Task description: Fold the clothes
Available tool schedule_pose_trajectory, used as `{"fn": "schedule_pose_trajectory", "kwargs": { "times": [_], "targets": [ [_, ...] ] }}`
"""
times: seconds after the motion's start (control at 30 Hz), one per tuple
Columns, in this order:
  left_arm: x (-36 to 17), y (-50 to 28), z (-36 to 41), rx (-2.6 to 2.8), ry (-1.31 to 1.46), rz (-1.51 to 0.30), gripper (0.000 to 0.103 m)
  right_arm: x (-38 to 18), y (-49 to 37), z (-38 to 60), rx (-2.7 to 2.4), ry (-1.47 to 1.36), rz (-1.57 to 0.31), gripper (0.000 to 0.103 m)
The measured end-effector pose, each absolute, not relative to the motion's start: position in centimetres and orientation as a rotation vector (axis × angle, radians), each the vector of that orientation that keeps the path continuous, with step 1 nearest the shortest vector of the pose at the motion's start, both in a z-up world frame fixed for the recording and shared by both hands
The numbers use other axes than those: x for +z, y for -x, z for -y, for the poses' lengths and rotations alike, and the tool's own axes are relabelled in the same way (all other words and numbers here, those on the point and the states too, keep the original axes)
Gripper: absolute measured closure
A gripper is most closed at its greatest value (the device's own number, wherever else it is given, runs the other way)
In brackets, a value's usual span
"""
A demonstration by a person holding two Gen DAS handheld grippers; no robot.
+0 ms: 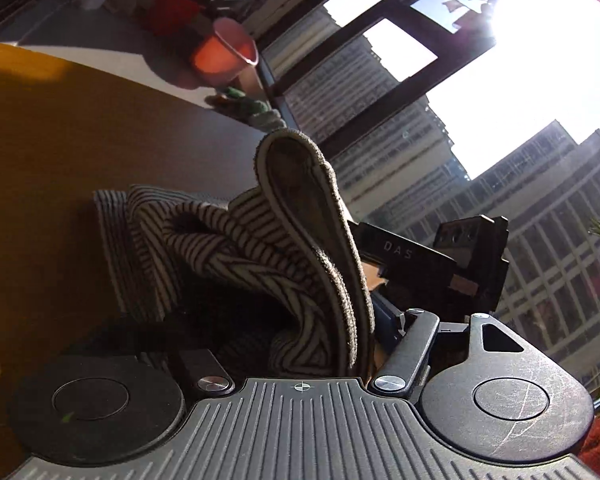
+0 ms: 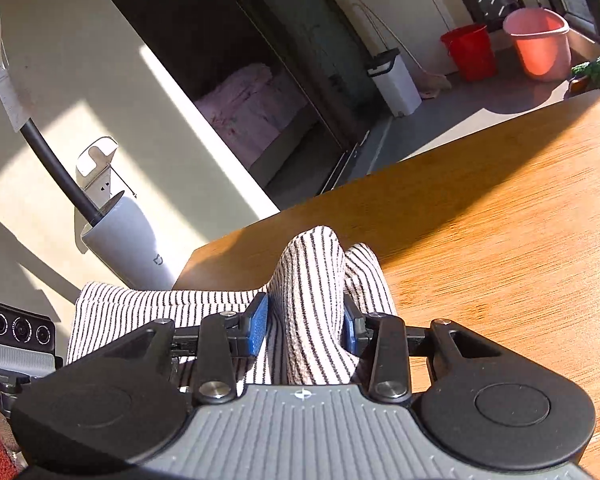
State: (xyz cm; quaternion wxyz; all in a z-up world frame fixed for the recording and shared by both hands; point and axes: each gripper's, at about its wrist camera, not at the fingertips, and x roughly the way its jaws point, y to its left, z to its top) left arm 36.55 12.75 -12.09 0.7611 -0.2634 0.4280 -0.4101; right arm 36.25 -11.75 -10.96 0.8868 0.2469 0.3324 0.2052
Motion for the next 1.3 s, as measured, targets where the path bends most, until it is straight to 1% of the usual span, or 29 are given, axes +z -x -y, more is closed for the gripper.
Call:
{"fn": "schedule_pose_trajectory", "kwargs": {
  "times": [0.1, 0.17, 0.23, 0.3, 0.33, 0.37, 0.4, 0.43, 0.5, 0.6, 0.67, 0.7, 0.73, 0.77, 0.8, 0.83, 0.87, 0.9, 0.97, 1.0, 1.03, 1.07, 1.1, 1.13, 1.17, 1.2, 1.27, 1.3],
  "targets": [
    [-13.0, -35.7, -12.4, -0.951, 0.648, -0.998, 0.049, -11.5, -33.5, 13.5, 0.428, -0.603, -0.708, 0.068],
    [-13.7, -34.9, -11.8, -1.0, 0.696, -1.039, 0.056, -11.2, -30.9, 14.3, 0.427, -0.638, -0.719, 0.071],
    [-14.0, -33.5, -11.0, -1.052, 0.703, -1.072, 0.057, -10.6, -27.7, 14.9, 0.424, -0.643, -0.718, 0.075],
    [-14.0, -31.5, -10.2, -1.103, 0.694, -1.1, 0.057, -9.5, -24.8, 15.4, 0.435, -0.644, -0.7, 0.082],
    [-13.8, -30.4, -9.9, -1.127, 0.688, -1.107, 0.057, -8.7, -23.8, 15.4, 0.445, -0.644, -0.681, 0.083],
    [-13.4, -29.6, -9.7, -1.146, 0.68, -1.107, 0.059, -7.9, -22.9, 15.5, 0.456, -0.644, -0.661, 0.084],
    [-13.0, -29.0, -9.6, -1.164, 0.68, -1.098, 0.064, -7.0, -22.4, 15.5, 0.467, -0.633, -0.637, 0.084],
    [-12.5, -28.7, -9.6, -1.177, 0.689, -1.083, 0.066, -6.2, -22.4, 15.4, 0.477, -0.607, -0.608, 0.084],
    [-11.6, -29.3, -9.6, -1.171, 0.698, -1.036, 0.066, -5.3, -23.8, 15.1, 0.475, -0.575, -0.568, 0.084],
    [-11.2, -30.8, -10.3, -1.072, 0.693, -0.991, 0.065, -6.9, -28.7, 13.3, 0.407, -0.529, -0.613, 0.084],
    [-10.8, -31.4, -10.7, -0.964, 0.608, -0.951, 0.06, -8.9, -31.2, 11.6, 0.343, -0.439, -0.674, 0.084],
    [-10.1, -31.4, -10.9, -0.898, 0.529, -0.91, 0.055, -9.6, -31.8, 11.0, 0.328, -0.416, -0.673, 0.082],
    [-9.1, -31.2, -11.0, -0.827, 0.433, -0.859, 0.052, -10.0, -32.2, 10.6, 0.318, -0.407, -0.671, 0.083],
    [-8.1, -30.9, -11.2, -0.782, 0.357, -0.812, 0.043, -10.1, -32.3, 10.5, 0.316, -0.414, -0.669, 0.083],
    [-6.8, -30.4, -11.2, -0.756, 0.286, -0.766, 0.038, -10.2, -32.4, 10.5, 0.315, -0.42, -0.67, 0.083],
    [-5.4, -29.5, -11.1, -0.73, 0.21, -0.708, 0.029, -10.2, -32.4, 10.6, 0.313, -0.425, -0.671, 0.083],
    [-4.2, -28.7, -10.7, -0.707, 0.135, -0.645, 0.023, -10.3, -32.4, 10.7, 0.313, -0.433, -0.671, 0.083],
    [-3.2, -26.4, -11.0, -0.694, 0.064, -0.581, 0.016, -10.5, -32.3, 10.9, 0.312, -0.444, -0.672, 0.082],
    [-1.2, -25.2, -9.8, -0.719, -0.037, -0.498, 0.013, -10.5, -32.3, 11.0, 0.309, -0.458, -0.67, 0.081],
    [-0.6, -25.4, -8.7, -0.753, -0.086, -0.482, 0.013, -10.4, -32.1, 11.0, 0.303, -0.453, -0.664, 0.079],
    [-0.7, -26.1, -7.5, -0.778, -0.142, -0.484, 0.015, -10.1, -31.8, 11.0, 0.293, -0.438, -0.652, 0.077],
    [-1.3, -27.1, -6.0, -0.776, -0.198, -0.504, 0.021, -9.6, -31.2, 10.9, 0.274, -0.418, -0.636, 0.068],
    [-2.4, -28.2, -4.5, -0.75, -0.261, -0.54, 0.043, -8.9, -30.4, 10.9, 0.244, -0.392, -0.614, 0.054],
    [-3.4, -29.2, -3.0, -0.724, -0.312, -0.57, 0.054, -8.2, -29.4, 10.9, 0.216, -0.369, -0.597, 0.052],
    [-4.3, -30.1, -1.7, -0.714, -0.345, -0.592, 0.052, -7.6, -28.1, 11.0, 0.193, -0.347, -0.586, 0.05],
    [-4.9, -30.6, -1.1, -0.709, -0.356, -0.601, 0.052, -7.1, -26.6, 11.2, 0.172, -0.333, -0.582, 0.042],
    [-5.3, -30.7, -1.4, -0.706, -0.349, -0.598, 0.051, -6.9, -24.0, 11.7, 0.145, -0.366, -0.601, 0.034],
    [-5.3, -30.6, -1.9, -0.707, -0.339, -0.598, 0.05, -7.2, -23.0, 12.0, 0.149, -0.41, -0.62, 0.033]
  ]
}}
